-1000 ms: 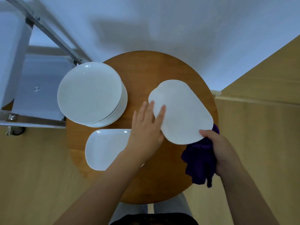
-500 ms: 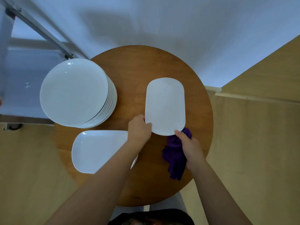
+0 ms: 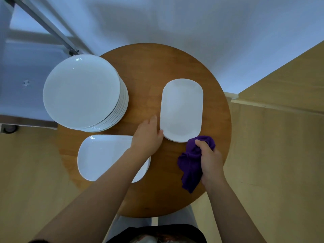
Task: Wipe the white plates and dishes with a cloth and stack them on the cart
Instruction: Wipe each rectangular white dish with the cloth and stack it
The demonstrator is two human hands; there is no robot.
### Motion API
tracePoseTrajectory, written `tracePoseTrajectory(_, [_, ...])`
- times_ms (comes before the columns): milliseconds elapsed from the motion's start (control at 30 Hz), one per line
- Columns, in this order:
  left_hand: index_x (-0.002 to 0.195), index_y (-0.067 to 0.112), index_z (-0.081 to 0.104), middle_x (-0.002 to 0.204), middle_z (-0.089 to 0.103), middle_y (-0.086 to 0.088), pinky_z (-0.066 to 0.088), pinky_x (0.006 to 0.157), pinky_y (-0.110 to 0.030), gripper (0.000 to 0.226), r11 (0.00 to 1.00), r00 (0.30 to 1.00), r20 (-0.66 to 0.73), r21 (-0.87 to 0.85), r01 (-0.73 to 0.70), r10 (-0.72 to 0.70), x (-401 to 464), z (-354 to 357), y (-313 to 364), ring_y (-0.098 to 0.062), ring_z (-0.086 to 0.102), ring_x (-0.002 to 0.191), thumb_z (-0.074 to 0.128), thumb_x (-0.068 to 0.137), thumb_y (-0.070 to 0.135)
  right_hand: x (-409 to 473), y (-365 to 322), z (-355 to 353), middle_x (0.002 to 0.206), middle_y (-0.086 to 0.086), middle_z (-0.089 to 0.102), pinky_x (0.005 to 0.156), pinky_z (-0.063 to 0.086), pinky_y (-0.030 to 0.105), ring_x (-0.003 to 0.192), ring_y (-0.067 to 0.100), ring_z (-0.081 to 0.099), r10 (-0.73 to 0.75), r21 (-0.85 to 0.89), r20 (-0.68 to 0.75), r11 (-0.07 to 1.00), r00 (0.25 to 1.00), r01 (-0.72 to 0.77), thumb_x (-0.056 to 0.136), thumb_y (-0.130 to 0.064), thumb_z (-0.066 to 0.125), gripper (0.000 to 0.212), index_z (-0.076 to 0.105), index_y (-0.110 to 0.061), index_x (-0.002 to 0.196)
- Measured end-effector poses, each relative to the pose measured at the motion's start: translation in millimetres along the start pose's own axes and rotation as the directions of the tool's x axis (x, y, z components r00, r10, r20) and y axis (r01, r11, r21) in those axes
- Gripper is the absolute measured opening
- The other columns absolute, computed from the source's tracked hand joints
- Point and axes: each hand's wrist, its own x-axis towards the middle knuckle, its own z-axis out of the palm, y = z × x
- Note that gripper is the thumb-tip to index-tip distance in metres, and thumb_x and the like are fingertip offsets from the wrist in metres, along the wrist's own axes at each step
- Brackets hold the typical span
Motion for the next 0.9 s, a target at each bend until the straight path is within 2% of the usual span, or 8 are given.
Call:
tracePoseTrajectory(67, [0.143,0.015,0.036,0.142,0.045,-0.007,0.037,0.102,-0.035,0.052,0.997,0.996,-0.089,-0.062,-0.038,0.032,-20,-7,-19,-0.024,0.04,0.131,0.05,0.096,0.03,-11,3,8,0.088,0.004,0.066,0.055,0.052,0.027,0.078,0.022,0.065,-0.045,0.028,-0.012,0.999,0.999,0.046,0.081,-0.025,0.068,0.019,0.063,-0.02,0.098])
tracePoseTrajectory(167, [0.132,0.015,0.051,0.131,0.056,-0.006,0.037,0.098,-0.029,0.041,0.994,0.974,-0.224,-0.094,-0.053,0.03,-48,-17,-56,-0.022,0.049,0.121,0.055,0.093,0.027,-28,10,24,0.091,0.003,0.066,0.057,0.053,0.028,0.081,0.022,0.065,-0.085,0.037,0.016,0.996,0.996,0.084,0.081,-0.025,0.068,0.02,0.062,-0.022,0.099])
tracePoseTrajectory(267, [0.126,0.012,0.057,0.127,0.059,-0.009,0.038,0.101,-0.037,0.038,0.995,0.946,-0.313,-0.08,0.059,-0.082,-66,-25,-94,-0.026,0.052,0.116,0.059,0.091,0.025,-43,20,44,0.092,0.004,0.066,0.064,0.056,0.031,0.083,0.022,0.065,-0.091,0.005,0.066,0.996,0.994,0.091,0.082,-0.026,0.068,0.019,0.061,-0.024,0.1])
tracePoseTrajectory(367, [0.131,0.008,0.051,0.131,0.053,-0.014,0.038,0.101,-0.039,0.045,0.97,0.904,-0.356,-0.132,0.203,-0.238,-79,-33,-133,-0.029,0.046,0.121,0.061,0.09,0.025,-55,32,64,0.092,0.003,0.065,0.062,0.055,0.03,0.083,0.022,0.065,-0.108,-0.038,0.089,0.993,0.99,0.111,0.083,-0.026,0.067,0.014,0.059,-0.027,0.095])
tracePoseTrajectory(500, [0.127,0.006,0.047,0.125,0.05,-0.014,0.043,0.09,-0.039,0.045,0.922,0.892,-0.267,-0.239,0.305,-0.364,-84,-41,-177,-0.028,0.048,0.113,0.059,0.091,0.03,-69,51,88,0.092,0.003,0.066,0.066,0.055,0.032,0.085,0.023,0.064,-0.104,-0.068,0.068,0.992,0.992,0.109,0.081,-0.027,0.068,0.016,0.059,-0.027,0.094])
tracePoseTrajectory(633, [0.108,0.004,0.059,0.105,0.061,-0.014,0.044,0.071,-0.032,0.023,0.929,0.927,-0.194,-0.254,0.268,-0.32,-75,-46,-198,-0.022,0.056,0.087,0.051,0.096,0.022,-81,71,104,0.094,0.002,0.064,0.061,0.054,0.031,0.085,0.022,0.063,-0.106,-0.096,0.033,0.989,0.994,0.109,0.081,-0.027,0.069,0.019,0.056,-0.029,0.096])
tracePoseTrajectory(733, [0.102,0.006,0.062,0.099,0.062,-0.012,0.043,0.068,-0.029,0.02,0.957,0.943,-0.2,-0.175,0.231,-0.264,-70,-50,-201,-0.019,0.054,0.081,0.046,0.097,0.017,-87,83,111,0.091,0.0,0.064,0.055,0.052,0.027,0.082,0.02,0.063,-0.128,-0.098,-0.006,0.987,0.992,0.126,0.082,-0.027,0.068,0.016,0.055,-0.03,0.09])
tracePoseTrajectory(900, [0.104,0.007,0.056,0.102,0.053,-0.007,0.038,0.067,-0.025,0.016,0.966,0.947,-0.214,-0.148,0.213,-0.241,-75,-51,-200,-0.014,0.047,0.079,0.045,0.098,0.017,-93,93,112,0.089,-0.003,0.062,0.053,0.05,0.026,0.08,0.018,0.062,-0.193,-0.109,-0.086,0.977,0.977,0.184,0.081,-0.022,0.064,0.016,0.053,-0.032,0.087])
